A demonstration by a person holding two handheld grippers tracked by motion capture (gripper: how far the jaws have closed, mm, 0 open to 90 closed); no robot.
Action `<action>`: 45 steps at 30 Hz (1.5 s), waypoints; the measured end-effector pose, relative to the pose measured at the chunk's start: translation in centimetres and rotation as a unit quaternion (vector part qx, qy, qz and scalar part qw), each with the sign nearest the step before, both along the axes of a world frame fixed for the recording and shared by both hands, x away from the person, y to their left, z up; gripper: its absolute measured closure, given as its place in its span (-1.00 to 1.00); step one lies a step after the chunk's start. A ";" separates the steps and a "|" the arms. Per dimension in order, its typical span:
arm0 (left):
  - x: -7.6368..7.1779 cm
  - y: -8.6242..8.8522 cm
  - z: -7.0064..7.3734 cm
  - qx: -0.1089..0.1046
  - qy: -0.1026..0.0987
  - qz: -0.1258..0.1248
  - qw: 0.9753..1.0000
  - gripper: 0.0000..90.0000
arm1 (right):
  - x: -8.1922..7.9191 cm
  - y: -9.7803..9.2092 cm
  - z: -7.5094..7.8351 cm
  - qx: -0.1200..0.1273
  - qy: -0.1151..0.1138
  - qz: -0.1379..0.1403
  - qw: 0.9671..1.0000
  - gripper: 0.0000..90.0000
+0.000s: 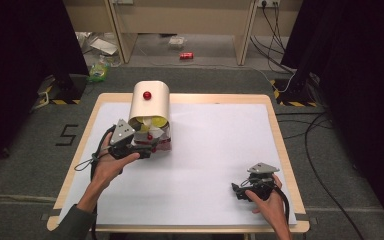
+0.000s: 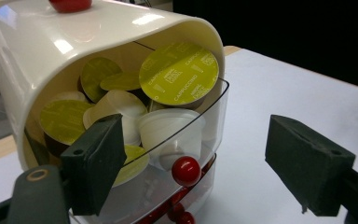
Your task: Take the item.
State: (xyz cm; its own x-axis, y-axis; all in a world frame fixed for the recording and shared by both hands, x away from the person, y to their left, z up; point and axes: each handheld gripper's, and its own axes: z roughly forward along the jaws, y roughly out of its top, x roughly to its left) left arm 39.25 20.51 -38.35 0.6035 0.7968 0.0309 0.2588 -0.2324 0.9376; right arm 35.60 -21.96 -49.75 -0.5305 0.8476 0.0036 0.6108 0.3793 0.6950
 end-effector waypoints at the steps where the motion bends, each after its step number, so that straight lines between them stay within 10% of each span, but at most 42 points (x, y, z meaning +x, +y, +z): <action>1: 0.0 0.1 0.1 -0.006 0.005 -0.001 1.000 -0.56 | 0.0 0.0 0.0 0.000 0.000 0.000 1.000 -0.99; 14: -0.7 -0.4 0.3 0.027 0.011 0.004 1.000 -0.56 | 0.0 0.0 0.0 0.000 0.000 0.000 1.000 -0.99; 45: -4.6 0.0 0.1 0.010 0.015 -0.003 1.000 -0.56 | 0.0 0.0 0.0 -0.001 -0.001 0.001 1.000 -0.99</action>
State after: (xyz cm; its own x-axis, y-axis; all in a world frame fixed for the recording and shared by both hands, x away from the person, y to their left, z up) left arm 34.68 20.53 -38.30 0.6085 0.7931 0.0281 0.2858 -0.2521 0.9246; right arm 35.60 -21.97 -49.75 -0.5319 0.8468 0.0011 0.6090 0.3817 0.6953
